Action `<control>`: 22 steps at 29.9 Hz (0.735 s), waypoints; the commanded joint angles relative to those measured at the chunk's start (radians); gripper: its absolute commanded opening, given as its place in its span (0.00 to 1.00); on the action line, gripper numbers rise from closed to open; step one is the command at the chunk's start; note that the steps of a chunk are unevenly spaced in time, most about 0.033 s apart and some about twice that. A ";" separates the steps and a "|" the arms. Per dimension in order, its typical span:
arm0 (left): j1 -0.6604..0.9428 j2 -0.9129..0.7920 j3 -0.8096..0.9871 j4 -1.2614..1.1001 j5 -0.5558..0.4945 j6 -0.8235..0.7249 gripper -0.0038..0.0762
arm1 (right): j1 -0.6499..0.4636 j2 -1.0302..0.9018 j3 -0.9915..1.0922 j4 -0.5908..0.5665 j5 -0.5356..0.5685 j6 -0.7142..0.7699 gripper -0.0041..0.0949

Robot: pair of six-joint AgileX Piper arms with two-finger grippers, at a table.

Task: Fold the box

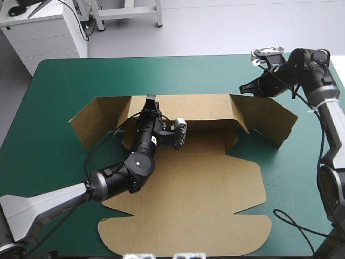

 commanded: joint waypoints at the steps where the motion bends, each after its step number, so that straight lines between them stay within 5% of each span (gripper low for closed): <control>1: -0.003 -0.039 -0.024 0.130 0.026 -0.013 0.04 | -0.007 -0.051 -0.034 0.018 0.103 -0.014 0.03; 16: -0.003 -0.039 -0.024 0.128 0.026 -0.013 0.04 | -0.007 -0.118 -0.022 0.193 0.135 0.083 0.03; 22: -0.003 -0.039 -0.024 0.128 0.027 -0.013 0.04 | -0.007 -0.171 0.089 0.165 0.135 0.056 0.03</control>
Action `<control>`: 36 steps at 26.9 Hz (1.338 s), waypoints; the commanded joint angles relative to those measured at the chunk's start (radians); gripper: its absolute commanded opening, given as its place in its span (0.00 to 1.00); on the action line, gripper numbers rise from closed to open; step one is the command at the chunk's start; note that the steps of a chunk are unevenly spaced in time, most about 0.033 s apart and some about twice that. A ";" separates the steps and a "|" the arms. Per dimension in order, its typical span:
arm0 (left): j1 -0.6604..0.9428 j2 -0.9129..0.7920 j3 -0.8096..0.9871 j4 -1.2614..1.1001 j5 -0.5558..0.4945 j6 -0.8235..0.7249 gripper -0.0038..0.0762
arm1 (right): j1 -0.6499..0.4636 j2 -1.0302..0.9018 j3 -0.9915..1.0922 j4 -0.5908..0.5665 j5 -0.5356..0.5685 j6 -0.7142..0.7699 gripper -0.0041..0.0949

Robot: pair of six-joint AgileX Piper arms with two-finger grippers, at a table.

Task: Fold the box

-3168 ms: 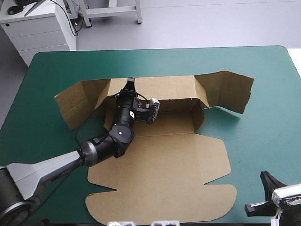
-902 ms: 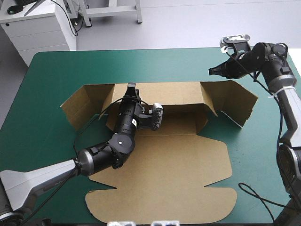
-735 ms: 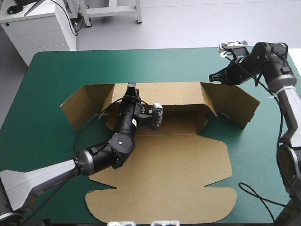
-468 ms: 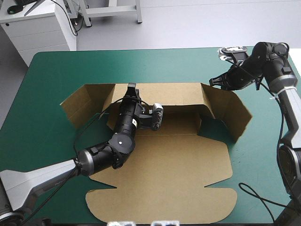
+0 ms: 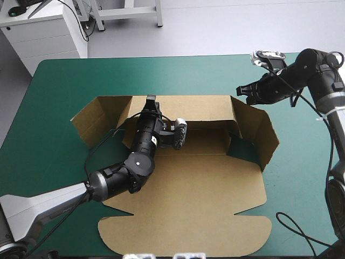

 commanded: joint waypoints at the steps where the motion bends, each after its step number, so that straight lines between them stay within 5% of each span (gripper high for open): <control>1: -0.003 -0.039 -0.024 0.127 0.030 -0.013 0.04 | -0.007 -0.077 0.049 0.012 0.018 -0.030 0.03; 29: -0.003 -0.039 -0.025 0.130 0.030 -0.017 0.04 | -0.007 -0.338 0.345 0.127 0.010 -0.173 0.03; 36: -0.003 -0.039 -0.025 0.130 0.029 -0.017 0.04 | -0.007 -0.403 0.529 0.241 -0.245 -0.335 0.03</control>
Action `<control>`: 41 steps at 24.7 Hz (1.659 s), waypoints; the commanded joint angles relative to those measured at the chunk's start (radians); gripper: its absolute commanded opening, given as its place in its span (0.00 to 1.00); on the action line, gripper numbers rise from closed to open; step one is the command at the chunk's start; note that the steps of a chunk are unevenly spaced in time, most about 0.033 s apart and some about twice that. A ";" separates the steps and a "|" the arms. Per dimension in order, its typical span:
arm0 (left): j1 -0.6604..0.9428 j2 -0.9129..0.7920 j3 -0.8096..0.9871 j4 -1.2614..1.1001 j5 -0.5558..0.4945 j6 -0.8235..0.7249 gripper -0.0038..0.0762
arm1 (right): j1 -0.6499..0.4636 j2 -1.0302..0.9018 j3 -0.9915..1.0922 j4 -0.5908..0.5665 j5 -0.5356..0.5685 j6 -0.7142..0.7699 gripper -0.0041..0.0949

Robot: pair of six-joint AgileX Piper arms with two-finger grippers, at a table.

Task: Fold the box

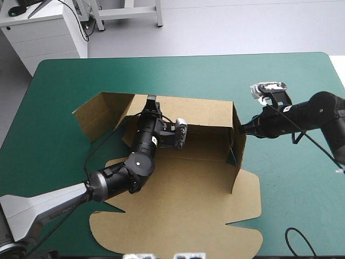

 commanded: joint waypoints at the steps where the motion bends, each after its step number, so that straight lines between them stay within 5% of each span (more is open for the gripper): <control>1: -0.003 -0.039 -0.025 0.127 0.033 -0.017 0.04 | -0.007 -0.086 0.116 0.092 -0.137 -0.112 0.03; 4: -0.003 -0.039 -0.025 0.127 0.030 -0.017 0.04 | -0.007 -0.132 0.221 0.102 -0.218 -0.179 0.03; 14: -0.003 -0.039 -0.025 0.127 0.023 -0.017 0.04 | -0.007 -0.166 0.259 0.119 -0.194 -0.341 0.08; 17: -0.003 -0.039 -0.025 0.127 0.023 -0.017 0.04 | -0.007 -0.164 0.259 0.119 -0.153 -0.428 0.27; 23: -0.003 -0.039 -0.025 0.127 0.025 -0.017 0.04 | -0.007 -0.164 0.259 0.121 -0.180 -0.454 0.85; 25: -0.003 -0.039 -0.025 0.127 0.023 -0.025 0.04 | -0.007 -0.162 0.259 0.131 -0.190 -0.500 0.95; 32: -0.003 -0.039 -0.025 0.127 0.023 -0.020 0.04 | -0.007 -0.133 0.283 0.212 -0.209 -0.500 0.95; 36: -0.003 -0.039 -0.025 0.127 0.019 -0.020 0.04 | -0.007 -0.221 0.414 0.313 -0.370 -0.514 0.95; 41: -0.003 -0.039 -0.025 0.127 -0.011 -0.020 0.04 | 0.013 -0.243 0.481 0.375 -0.435 -0.551 0.95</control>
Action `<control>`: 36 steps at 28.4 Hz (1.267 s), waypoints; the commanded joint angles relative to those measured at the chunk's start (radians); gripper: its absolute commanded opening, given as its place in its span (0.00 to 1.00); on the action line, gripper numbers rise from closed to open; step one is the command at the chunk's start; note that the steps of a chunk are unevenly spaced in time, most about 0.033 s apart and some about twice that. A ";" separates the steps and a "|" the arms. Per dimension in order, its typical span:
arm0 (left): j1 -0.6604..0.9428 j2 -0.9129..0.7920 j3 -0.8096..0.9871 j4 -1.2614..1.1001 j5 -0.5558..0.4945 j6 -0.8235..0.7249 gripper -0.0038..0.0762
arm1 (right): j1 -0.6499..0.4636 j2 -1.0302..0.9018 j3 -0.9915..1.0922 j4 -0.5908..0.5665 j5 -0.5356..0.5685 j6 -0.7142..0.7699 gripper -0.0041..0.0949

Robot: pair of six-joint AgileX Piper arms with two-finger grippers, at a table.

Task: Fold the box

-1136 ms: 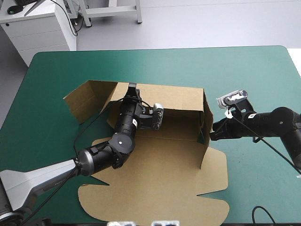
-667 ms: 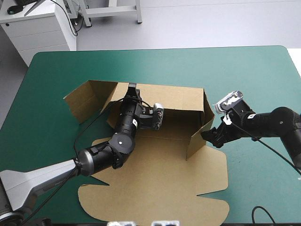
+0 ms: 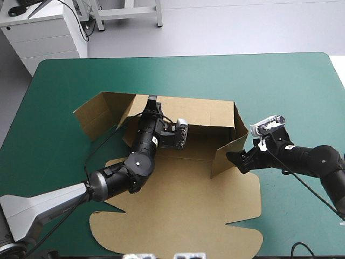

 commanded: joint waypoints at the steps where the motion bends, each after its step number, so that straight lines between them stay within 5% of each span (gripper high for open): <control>1: -0.003 -0.039 -0.025 0.126 0.008 -0.009 0.04 | 0.057 -0.019 -0.015 0.068 -0.112 -0.029 0.95; 8: -0.003 -0.039 -0.025 0.126 0.008 -0.009 0.04 | 0.264 0.011 -0.015 -0.042 -0.376 0.129 0.95; 13: -0.003 -0.039 -0.025 0.126 0.010 -0.009 0.04 | 0.273 0.041 -0.015 -0.161 -0.439 0.257 0.95; 18: -0.003 -0.039 -0.025 0.126 0.010 -0.009 0.04 | 0.273 0.052 -0.015 -0.126 -0.499 0.257 0.88; 25: -0.003 -0.039 -0.025 0.126 0.010 -0.009 0.04 | 0.273 0.053 -0.015 -0.120 -0.482 0.252 0.59; 30: -0.003 -0.039 -0.025 0.126 0.010 -0.009 0.04 | 0.273 0.053 -0.015 -0.115 -0.469 0.252 0.02; 36: -0.003 -0.039 -0.025 0.126 0.010 -0.009 0.04 | 0.273 0.053 -0.015 -0.083 -0.478 0.250 0.03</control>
